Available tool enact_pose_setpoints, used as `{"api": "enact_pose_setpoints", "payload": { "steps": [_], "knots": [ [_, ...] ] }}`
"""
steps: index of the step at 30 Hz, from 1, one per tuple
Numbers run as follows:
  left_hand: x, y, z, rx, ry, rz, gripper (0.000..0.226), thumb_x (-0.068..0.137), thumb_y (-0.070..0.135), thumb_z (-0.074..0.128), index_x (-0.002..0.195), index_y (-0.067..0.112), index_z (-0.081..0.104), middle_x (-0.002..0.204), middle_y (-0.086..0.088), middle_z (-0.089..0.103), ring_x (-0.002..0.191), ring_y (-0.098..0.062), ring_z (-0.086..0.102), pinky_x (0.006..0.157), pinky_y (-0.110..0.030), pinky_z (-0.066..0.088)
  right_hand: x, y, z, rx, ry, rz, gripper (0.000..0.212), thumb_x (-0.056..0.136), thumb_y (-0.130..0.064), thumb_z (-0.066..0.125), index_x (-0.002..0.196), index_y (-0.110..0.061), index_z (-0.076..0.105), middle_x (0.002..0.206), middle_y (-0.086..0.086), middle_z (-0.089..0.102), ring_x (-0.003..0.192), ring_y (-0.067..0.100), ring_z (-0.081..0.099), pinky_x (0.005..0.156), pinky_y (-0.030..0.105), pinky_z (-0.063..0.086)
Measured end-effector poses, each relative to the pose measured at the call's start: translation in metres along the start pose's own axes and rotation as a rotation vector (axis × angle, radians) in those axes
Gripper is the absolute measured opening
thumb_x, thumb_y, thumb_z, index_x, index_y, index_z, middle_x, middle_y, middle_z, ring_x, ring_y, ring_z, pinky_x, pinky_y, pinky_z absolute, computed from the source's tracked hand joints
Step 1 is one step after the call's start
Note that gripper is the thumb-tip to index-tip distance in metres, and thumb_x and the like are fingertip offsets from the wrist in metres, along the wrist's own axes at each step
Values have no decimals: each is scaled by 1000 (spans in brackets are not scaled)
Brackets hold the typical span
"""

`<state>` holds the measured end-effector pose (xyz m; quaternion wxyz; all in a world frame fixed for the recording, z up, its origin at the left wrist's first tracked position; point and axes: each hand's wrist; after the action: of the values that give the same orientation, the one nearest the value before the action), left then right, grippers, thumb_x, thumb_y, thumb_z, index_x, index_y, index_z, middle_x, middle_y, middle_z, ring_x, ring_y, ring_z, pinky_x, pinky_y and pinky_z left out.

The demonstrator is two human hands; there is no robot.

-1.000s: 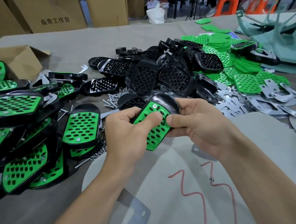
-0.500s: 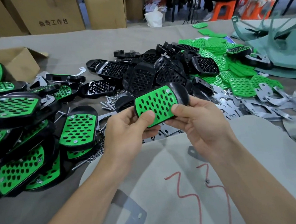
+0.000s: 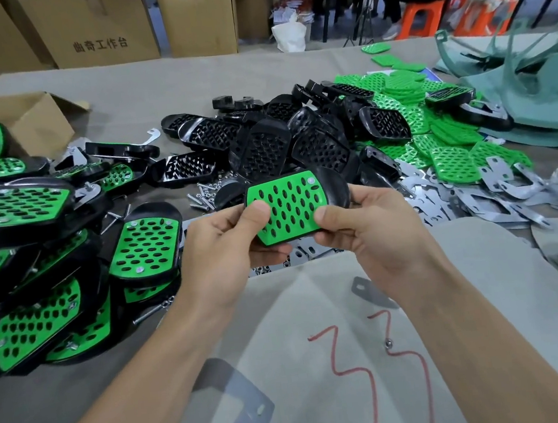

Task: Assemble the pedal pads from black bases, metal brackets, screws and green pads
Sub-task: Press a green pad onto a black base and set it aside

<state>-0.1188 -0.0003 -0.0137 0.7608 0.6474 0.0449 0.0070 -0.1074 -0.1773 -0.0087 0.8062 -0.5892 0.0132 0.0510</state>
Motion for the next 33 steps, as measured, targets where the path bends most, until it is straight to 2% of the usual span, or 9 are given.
{"api": "enact_pose_setpoints", "payload": {
  "steps": [5, 7, 10, 12, 15, 19, 23, 27, 33],
  "knots": [
    [0, 2, -1, -36, 78, 10, 19, 100, 20, 62, 93, 10, 77, 84, -17, 78, 62, -27, 74, 54, -29, 59, 4, -5, -7, -74, -57, 56, 20, 91, -26, 66, 96, -11, 79, 101, 11, 78, 86, 28, 76, 69, 31, 60],
    [1, 4, -2, -100, 122, -14, 20, 100, 22, 62, 91, 9, 75, 82, -17, 77, 61, -25, 74, 55, -30, 60, 8, -10, -18, -214, 179, -13, 25, 95, -33, 62, 95, -14, 78, 94, 5, 79, 77, 23, 76, 69, 33, 62],
    [3, 5, -5, -175, 157, -21, 22, 102, 20, 60, 92, 6, 73, 82, -17, 77, 62, -25, 74, 55, -27, 59, 11, -17, -35, -577, 469, -98, 16, 86, -15, 65, 77, -22, 78, 70, -3, 75, 54, 10, 65, 62, 32, 56],
    [4, 4, -6, -180, 147, -37, 22, 102, 21, 61, 94, 4, 73, 84, -17, 77, 64, -26, 74, 56, -27, 59, 11, -15, -40, -870, 441, -65, 22, 82, -12, 65, 69, -27, 76, 61, -11, 71, 47, 1, 57, 56, 20, 47],
    [4, 2, -7, -167, 105, -74, 20, 102, 19, 60, 97, 4, 72, 86, -16, 78, 66, -27, 74, 59, -31, 61, 8, -10, -33, -1122, 292, -12, 18, 82, -17, 72, 73, -32, 75, 62, -16, 70, 55, -9, 59, 48, 3, 37],
    [8, 0, -8, -188, 55, -113, 16, 100, 7, 57, 102, 3, 72, 94, -16, 78, 78, -31, 76, 65, -36, 63, 10, -1, -21, -1249, 223, -27, 14, 82, -17, 75, 83, -30, 78, 73, -12, 69, 56, 2, 56, 53, 15, 41],
    [8, -2, -8, -201, -20, -152, 25, 96, -6, 49, 110, 1, 69, 105, -13, 78, 97, -31, 76, 79, -43, 64, 11, 1, -21, -1321, 265, -22, 24, 86, -19, 73, 65, -31, 69, 70, -10, 70, 63, 9, 61, 65, 26, 50],
    [10, -5, -10, -207, -43, -141, 33, 92, -14, 46, 112, 1, 67, 108, -12, 77, 101, -29, 75, 83, -42, 63, 6, -3, -19, -1135, 339, -124, 22, 88, -18, 65, 70, -28, 69, 60, -9, 68, 55, 9, 62, 57, 27, 50],
    [9, -12, -9, -104, -205, 3, 33, 88, -10, 63, 117, 6, 68, 108, -14, 77, 92, -25, 75, 83, -36, 62, -16, 1, 25, -520, 63, -202, 18, 83, -1, 71, 75, -16, 70, 56, 6, 69, 48, 20, 67, 48, 33, 54]
  ]
}}
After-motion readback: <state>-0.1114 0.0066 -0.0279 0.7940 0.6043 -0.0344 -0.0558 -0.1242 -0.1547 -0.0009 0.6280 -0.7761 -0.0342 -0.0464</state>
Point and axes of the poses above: each hand's wrist, its own x-axis towards the middle knuckle, its own z-axis out of the palm, y = z × x
